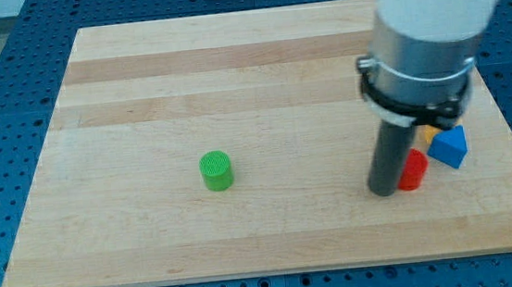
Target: Place the red circle to the bottom of the blue triangle
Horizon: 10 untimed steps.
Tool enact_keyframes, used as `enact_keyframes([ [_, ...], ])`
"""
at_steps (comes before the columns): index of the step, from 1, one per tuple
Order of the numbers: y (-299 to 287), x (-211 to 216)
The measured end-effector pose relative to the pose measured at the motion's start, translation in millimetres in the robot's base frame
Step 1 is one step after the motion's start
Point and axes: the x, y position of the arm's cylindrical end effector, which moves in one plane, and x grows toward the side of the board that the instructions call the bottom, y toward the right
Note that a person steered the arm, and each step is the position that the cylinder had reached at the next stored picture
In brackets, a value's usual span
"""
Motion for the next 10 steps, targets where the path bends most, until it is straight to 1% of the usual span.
enact_keyframes([
  [1,-3,-1],
  [2,-31,-15],
  [3,-30,-30],
  [6,19,-11],
  [8,28,31],
  [9,22,36],
  [10,-17,23],
])
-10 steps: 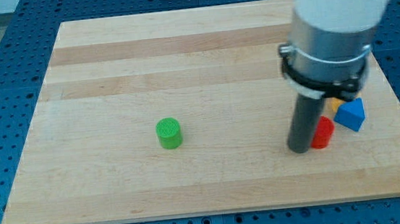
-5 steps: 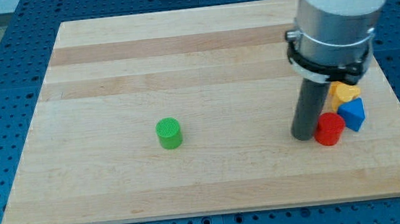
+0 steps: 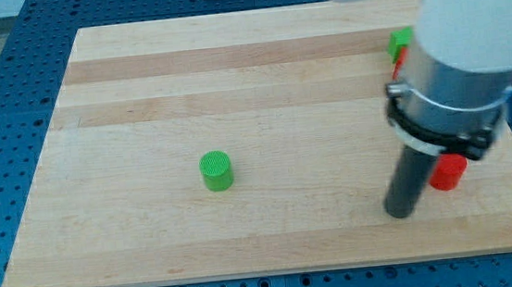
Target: Place the red circle to the bottom of the blue triangle
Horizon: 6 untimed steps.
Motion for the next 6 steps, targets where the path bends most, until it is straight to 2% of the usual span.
enact_keyframes([
  [1,-30,-27],
  [2,-25,-53],
  [3,0,-56],
  [6,58,-25],
])
